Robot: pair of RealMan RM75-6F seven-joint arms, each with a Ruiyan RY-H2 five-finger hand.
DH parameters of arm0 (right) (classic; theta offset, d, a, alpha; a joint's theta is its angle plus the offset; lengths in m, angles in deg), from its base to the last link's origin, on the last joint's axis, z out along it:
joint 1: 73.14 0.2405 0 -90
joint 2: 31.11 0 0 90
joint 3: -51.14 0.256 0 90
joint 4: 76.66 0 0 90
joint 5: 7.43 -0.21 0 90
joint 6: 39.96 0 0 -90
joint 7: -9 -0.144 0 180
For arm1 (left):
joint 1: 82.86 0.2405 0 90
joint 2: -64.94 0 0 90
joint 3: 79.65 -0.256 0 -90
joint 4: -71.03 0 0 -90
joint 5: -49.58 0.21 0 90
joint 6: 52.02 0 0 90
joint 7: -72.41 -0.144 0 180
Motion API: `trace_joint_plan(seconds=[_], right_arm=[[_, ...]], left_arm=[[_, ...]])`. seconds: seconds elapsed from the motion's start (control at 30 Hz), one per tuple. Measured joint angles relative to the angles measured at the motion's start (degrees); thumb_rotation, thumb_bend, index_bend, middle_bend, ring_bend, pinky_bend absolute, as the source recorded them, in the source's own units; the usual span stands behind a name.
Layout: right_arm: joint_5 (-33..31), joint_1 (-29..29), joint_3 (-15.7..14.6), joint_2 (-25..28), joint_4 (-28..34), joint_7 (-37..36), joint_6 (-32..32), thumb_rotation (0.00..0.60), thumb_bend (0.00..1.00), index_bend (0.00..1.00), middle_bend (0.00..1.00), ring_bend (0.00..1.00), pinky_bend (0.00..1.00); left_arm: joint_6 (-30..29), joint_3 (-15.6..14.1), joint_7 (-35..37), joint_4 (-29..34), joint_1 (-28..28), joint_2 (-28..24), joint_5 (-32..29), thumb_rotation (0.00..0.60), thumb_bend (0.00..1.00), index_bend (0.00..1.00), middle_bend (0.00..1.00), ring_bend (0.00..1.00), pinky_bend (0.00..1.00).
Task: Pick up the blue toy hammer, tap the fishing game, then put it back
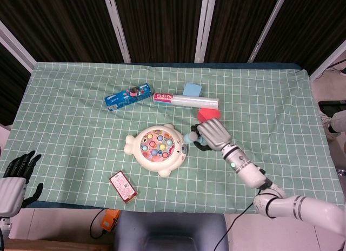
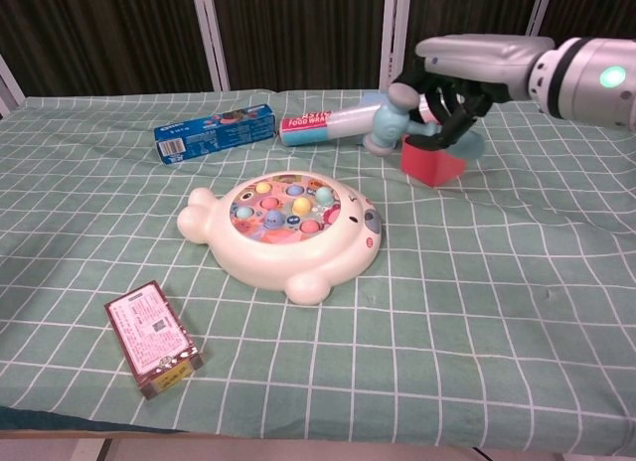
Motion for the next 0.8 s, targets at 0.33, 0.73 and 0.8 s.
trace_joint_plan(seconds=[0.33, 0.73, 0.8], right_arm=[[-22.07, 12.56, 1.22, -4.85, 5.91, 25.33, 1.27, 0.600, 0.60, 0.95, 0.69, 0.70, 0.71], [-38.35, 23.54, -1.65, -14.16, 3.37, 39.89, 9.12, 0.600, 0.60, 0.95, 0.69, 0.70, 0.71], [-39.13, 23.86, -1.93, -14.41, 3.05, 40.18, 9.38, 0.600, 0.60, 0.95, 0.69, 0.70, 0.71]], left_arm=[[-0.59, -0.34, 2.29, -0.59, 0.27, -0.66, 1.10, 0.600, 0.42, 0.00, 0.00, 0.00, 0.10], [-0.79, -0.66, 3.32, -0.85, 0.37, -1.07, 1.83, 0.600, 0.42, 0.00, 0.00, 0.00, 0.10], [-0.91, -0.67, 3.33, -0.83, 0.43, -1.09, 1.88, 0.600, 0.42, 0.00, 0.00, 0.00, 0.10]])
